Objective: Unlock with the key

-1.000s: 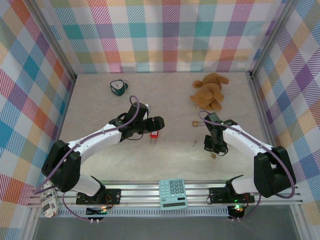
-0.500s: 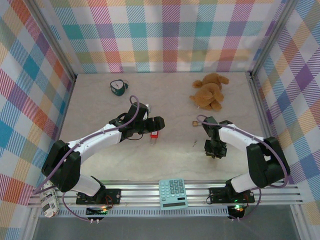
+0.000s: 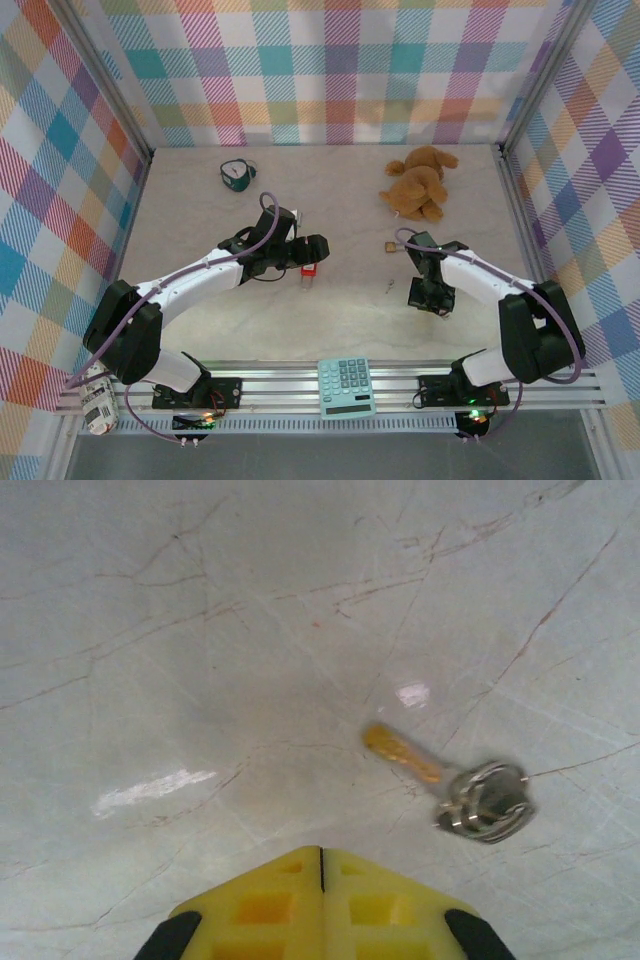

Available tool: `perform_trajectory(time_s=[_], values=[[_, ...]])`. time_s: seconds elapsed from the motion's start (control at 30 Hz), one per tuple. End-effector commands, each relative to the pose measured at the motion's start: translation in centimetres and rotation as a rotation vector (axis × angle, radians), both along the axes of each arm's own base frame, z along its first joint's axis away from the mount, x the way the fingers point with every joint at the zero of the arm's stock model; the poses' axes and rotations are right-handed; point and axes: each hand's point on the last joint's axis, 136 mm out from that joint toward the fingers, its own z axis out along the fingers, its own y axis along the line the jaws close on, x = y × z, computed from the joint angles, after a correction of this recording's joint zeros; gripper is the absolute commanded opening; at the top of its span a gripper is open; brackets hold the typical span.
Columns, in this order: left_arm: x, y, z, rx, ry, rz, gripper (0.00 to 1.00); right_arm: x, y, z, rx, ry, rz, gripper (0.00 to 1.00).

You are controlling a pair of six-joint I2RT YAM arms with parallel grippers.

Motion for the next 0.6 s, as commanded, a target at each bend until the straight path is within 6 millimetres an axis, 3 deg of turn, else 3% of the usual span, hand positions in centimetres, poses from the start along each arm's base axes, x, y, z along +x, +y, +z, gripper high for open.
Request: perform_trajectory(time_s=[0.0,0.1,0.17,0.23,0.3,0.37,0.47,0.57], values=[[-0.4,-0.1,0.5,0.001,-0.009,-0.015,0.76,0.1,0.3,1.0,0.015,-0.031,0.018,0.05],[-0.4,-0.2,0.4,-0.002,-0.005,-0.016,0.75,0.3,0.7,1.7,0.035,-0.052,0.026,0.03],[-0.4,-0.2,0.4,-0.004,-0.003,-0.017,0.75,0.3,0.5,2.0,0.035,-0.061,-0.001,0.08],[-0.3,-0.3,0.4,-0.009,-0.004,-0.014,0.75,0.1,-0.6,1.8,0.005,-0.071,-0.083,0.25],[-0.3,-0.4,0.4,-0.014,-0.002,-0.012,0.75,-0.4,-1.9,1.1,0.018,-0.071,-0.2,0.49],[-0.3,-0.4,0.3,-0.017,-0.002,-0.014,0.76,-0.7,-3.1,0.5,0.039,-0.076,-0.305,0.65],[-0.6,-0.3,0.2,-0.013,-0.003,-0.022,0.76,-0.8,-4.5,0.3,0.067,-0.1,-0.388,0.77],[-0.7,0.0,-0.1,0.004,-0.005,-0.03,0.77,0.4,-3.7,-0.2,0.17,-0.111,-0.349,0.81]])
